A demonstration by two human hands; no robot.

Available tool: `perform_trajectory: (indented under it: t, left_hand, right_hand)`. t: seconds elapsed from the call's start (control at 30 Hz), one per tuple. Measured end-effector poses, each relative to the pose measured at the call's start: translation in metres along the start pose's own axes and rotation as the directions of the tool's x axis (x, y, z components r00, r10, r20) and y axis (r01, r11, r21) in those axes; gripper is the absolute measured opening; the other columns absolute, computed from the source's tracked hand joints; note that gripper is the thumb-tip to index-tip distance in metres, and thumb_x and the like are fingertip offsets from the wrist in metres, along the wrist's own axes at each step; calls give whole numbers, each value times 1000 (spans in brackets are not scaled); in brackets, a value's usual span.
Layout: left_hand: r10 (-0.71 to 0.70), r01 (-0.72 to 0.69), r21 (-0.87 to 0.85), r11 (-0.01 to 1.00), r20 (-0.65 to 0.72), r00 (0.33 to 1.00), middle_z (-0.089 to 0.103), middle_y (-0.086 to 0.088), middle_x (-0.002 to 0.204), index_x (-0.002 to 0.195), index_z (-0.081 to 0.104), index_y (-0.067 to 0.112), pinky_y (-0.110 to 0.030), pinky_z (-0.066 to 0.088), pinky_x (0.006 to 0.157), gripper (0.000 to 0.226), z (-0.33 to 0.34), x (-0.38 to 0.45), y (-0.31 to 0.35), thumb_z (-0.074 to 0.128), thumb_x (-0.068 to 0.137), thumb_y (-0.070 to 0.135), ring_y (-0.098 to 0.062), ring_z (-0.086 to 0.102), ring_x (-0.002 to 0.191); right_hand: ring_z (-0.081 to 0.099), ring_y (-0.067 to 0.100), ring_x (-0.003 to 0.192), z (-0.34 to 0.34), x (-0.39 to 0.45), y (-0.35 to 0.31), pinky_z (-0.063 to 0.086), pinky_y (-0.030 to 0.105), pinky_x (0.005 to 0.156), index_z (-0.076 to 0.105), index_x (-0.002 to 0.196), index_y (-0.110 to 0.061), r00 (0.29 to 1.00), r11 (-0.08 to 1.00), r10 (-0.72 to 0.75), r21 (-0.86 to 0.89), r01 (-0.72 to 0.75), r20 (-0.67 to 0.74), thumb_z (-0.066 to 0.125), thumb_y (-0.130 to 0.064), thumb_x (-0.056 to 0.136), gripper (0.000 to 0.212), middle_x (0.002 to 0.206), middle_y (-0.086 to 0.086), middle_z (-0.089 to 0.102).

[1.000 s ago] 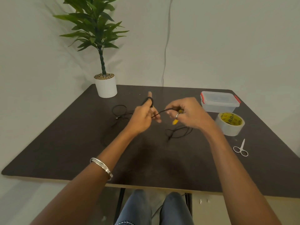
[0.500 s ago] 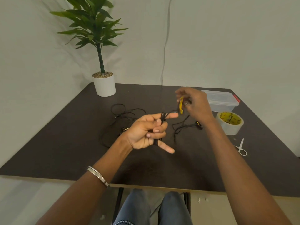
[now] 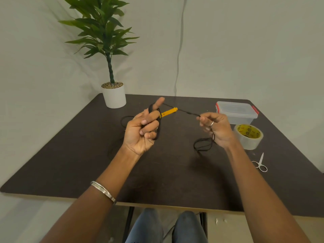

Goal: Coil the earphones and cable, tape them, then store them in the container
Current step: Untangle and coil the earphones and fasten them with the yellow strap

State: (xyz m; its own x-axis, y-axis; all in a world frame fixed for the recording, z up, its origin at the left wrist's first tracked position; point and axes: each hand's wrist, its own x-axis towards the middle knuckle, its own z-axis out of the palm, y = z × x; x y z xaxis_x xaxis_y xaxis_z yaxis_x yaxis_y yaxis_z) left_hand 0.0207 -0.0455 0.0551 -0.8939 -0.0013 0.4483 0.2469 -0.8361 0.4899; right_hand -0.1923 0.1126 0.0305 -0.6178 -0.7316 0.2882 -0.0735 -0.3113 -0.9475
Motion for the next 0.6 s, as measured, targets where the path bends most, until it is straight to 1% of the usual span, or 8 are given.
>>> perform_trajectory:
  t: [0.1,0.17,0.23,0.3,0.37,0.43,0.53,0.6]
  left_hand:
    - [-40,40,5,999,13,999,33,-4,71,148,17,-1,-40,58,58,51,1,4,-10,34,101,10,-14,33,51]
    - [-66,66,-10,998,26,997,41,-9,71,149,12,0,-41,58,58,55,4,10,-17,36,100,9,-14,33,50]
    - [-72,73,-13,997,34,997,48,-11,74,149,12,0,-42,59,60,57,8,17,-17,39,99,6,-13,34,48]
    - [-44,44,43,998,-11,999,51,-8,75,148,14,-1,-38,59,61,61,15,25,-14,46,97,8,-13,41,45]
    - [23,-6,137,991,-117,993,53,-4,74,144,22,-3,-34,58,55,57,19,35,-11,47,96,12,-11,48,42]
    - [107,-49,244,968,-232,967,58,-2,75,135,35,-1,-39,58,55,41,16,42,-6,38,97,14,-11,53,44]
    - [215,-49,448,893,-327,920,69,-8,91,118,44,5,-56,57,67,21,12,46,0,32,101,8,-26,70,66]
    - [249,8,580,814,-362,899,68,-12,107,108,43,7,-61,54,76,14,5,45,3,31,102,5,-36,71,86]
  right_hand:
    - [46,5,48,12,4,1,35,16,44,67,75,-17,979,988,11,-151,-42,-205,59,-39,92,28,57,-4,58]
    - [43,4,45,23,7,4,33,17,43,60,73,-17,980,949,20,-304,-80,-197,45,-31,101,35,52,-3,51]
    - [43,3,41,34,4,10,33,19,46,57,71,-17,996,881,57,-466,-80,-62,41,-28,102,37,47,-4,49]
    - [46,4,40,42,-6,18,36,22,51,57,71,-15,984,804,126,-594,-28,125,42,-26,102,36,46,-4,51]
    - [48,4,42,50,-20,21,40,20,52,58,73,-16,941,759,186,-650,46,283,42,-25,102,34,49,-1,53]
    - [50,4,44,57,-35,16,40,16,52,60,76,-14,906,757,200,-646,98,372,43,-25,102,32,52,1,55]
    - [54,4,50,60,-49,2,42,14,57,65,83,-7,862,748,198,-641,176,467,49,-18,100,26,58,0,59]
    - [59,4,58,60,-55,-10,44,14,63,68,95,-6,835,727,209,-652,215,509,55,-14,96,15,63,1,62]
